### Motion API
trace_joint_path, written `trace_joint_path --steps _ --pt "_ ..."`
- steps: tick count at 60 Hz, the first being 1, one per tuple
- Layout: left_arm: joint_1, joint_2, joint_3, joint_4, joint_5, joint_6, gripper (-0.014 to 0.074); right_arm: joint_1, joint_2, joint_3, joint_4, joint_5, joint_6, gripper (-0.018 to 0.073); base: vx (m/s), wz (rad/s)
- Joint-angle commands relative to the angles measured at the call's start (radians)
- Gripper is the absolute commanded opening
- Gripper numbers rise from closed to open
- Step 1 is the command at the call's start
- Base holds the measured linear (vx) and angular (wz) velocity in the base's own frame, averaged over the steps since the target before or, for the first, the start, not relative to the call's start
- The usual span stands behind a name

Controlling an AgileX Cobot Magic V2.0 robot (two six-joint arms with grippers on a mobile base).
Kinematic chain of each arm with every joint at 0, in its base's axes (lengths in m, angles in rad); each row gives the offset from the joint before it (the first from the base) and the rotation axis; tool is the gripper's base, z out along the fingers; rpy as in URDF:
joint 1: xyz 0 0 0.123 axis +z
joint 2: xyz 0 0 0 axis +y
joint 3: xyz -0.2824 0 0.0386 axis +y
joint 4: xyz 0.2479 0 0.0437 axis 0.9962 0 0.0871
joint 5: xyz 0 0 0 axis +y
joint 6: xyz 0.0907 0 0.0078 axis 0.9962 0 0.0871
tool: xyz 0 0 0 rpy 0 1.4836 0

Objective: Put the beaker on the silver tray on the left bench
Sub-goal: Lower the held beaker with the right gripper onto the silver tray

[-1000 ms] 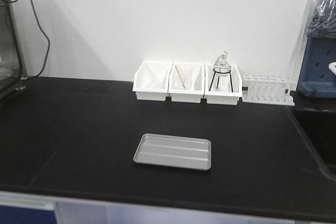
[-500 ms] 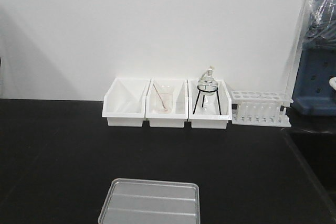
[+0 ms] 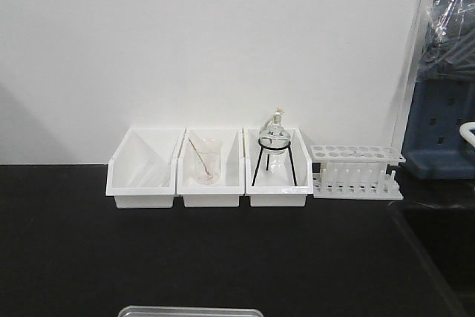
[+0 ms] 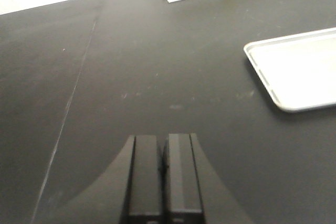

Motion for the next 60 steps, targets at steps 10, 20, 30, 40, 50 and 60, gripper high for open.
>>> trace_joint_path --steps 10,20,30,40,50,60 --pt "-0.003 -0.007 0.02 -0.001 -0.083 -0.002 0.0001 -0.003 0.003 -0.032 -0.026 -0.073 0.0 -0.0011 0.09 -0.03" --pt "-0.003 -0.007 0.02 -0.001 -0.083 -0.002 0.0001 -0.003 0.003 -0.032 -0.026 -0.073 0.0 -0.0011 0.04 0.0" --pt "-0.003 -0.007 0.02 -0.001 -0.083 -0.002 0.0001 -0.003 0.003 -0.032 -0.026 -0.073 0.0 -0.0011 0.0 0.0" --pt "-0.003 -0.007 0.02 -0.001 -0.083 -0.002 0.0001 -0.003 0.003 -0.032 -0.026 -0.095 -0.001 -0.0011 0.0 0.0" --pt "-0.003 -0.007 0.02 -0.001 -0.083 -0.002 0.0001 -0.003 0.068 -0.032 -0.032 -0.201 -0.002 -0.0011 0.0 0.0" --pt "-0.003 -0.007 0.02 -0.001 -0.083 -0.002 0.0001 -0.003 0.345 -0.032 -0.153 -0.582 -0.016 -0.0009 0.0 0.0"
